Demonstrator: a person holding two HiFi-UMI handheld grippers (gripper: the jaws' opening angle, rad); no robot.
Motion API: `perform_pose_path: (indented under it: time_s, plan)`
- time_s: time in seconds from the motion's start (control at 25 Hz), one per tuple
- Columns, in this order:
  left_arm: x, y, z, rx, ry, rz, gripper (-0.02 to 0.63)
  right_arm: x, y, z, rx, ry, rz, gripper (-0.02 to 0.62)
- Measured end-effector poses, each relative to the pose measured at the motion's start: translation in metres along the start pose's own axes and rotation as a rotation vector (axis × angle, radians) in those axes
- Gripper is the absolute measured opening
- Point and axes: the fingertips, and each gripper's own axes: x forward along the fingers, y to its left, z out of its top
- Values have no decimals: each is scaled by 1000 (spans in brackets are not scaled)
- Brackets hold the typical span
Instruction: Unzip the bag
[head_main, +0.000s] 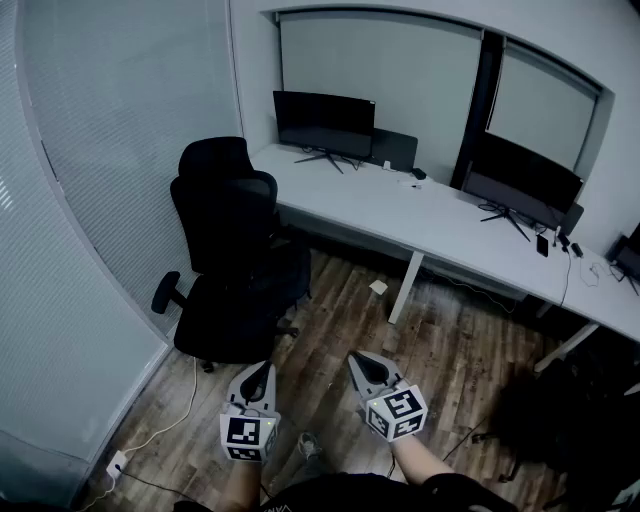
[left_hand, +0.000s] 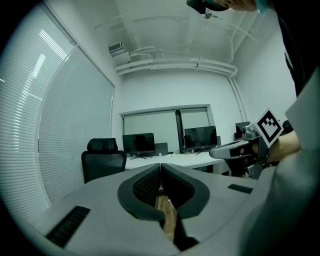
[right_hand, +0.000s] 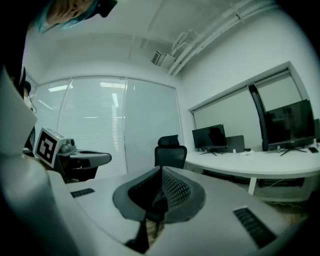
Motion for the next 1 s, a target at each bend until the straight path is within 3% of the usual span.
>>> perform_pose_path:
  time_s: [0.76, 1.0]
  plan:
    - [114, 65, -34, -32, 50, -111, 28, 126, -44, -14, 34, 55, -41, 54]
    - [143, 87, -47, -40, 92, -149, 95, 163, -53, -27, 38, 91, -64, 104]
